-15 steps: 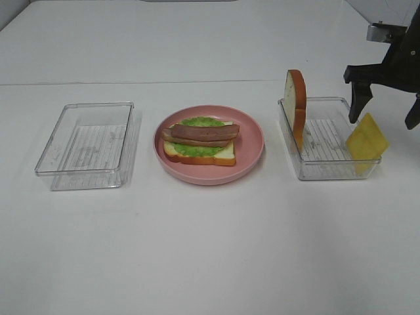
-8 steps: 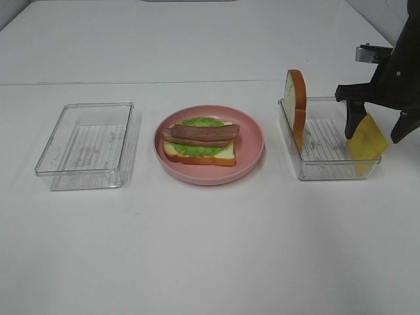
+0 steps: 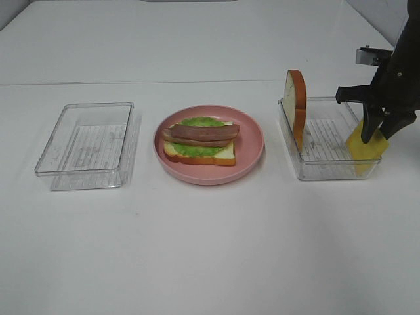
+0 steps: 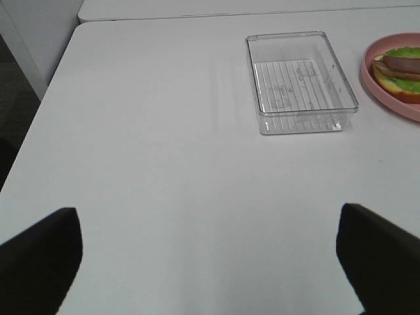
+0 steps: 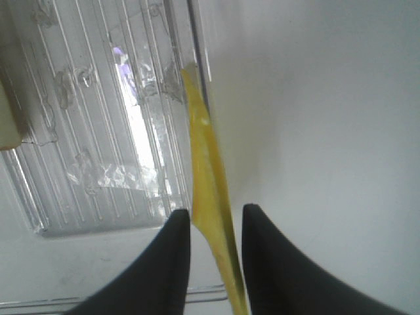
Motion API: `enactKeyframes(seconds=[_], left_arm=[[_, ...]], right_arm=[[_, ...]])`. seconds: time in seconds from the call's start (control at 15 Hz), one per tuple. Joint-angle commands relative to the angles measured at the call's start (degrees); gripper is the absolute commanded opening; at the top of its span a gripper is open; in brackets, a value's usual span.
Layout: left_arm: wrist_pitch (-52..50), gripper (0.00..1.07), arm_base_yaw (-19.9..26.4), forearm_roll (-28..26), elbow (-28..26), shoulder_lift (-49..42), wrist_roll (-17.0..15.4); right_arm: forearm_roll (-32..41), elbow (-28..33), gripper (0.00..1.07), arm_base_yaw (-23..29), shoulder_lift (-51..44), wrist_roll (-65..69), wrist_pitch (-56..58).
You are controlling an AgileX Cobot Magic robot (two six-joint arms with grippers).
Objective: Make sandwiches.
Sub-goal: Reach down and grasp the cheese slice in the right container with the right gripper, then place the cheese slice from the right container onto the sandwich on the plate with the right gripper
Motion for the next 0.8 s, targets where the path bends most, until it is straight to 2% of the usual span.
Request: enactKeyframes(seconds=[0.07, 0.27, 0.33, 0.4, 0.8], left_arm=[[-0.2, 0.98, 0.2, 0.2, 0.2, -0.8, 0.1], [-0.2, 0.98, 0.2, 0.2, 0.2, -0.8, 0.1], [-0.2, 0.98, 0.2, 0.2, 0.2, -0.8, 0.1], [-0.2, 0.98, 0.2, 0.2, 0.2, -0.8, 0.1], [-0.2, 0.98, 0.2, 0.4, 0.2, -0.8, 0.1]], right_arm=[[0.2, 0.2, 0.28, -0.3, 0.2, -0.5, 0.5], [0.2, 0.2, 0.28, -0.3, 0.2, -0.5, 1.1], [0.2, 0.2, 0.1, -0.3, 0.2, -0.5, 1.1], [0.2, 0.2, 0.02, -0.3, 0.2, -0.5, 1.2], [0.2, -0.2, 0.0, -0.3, -3.7, 0.0, 4.1]])
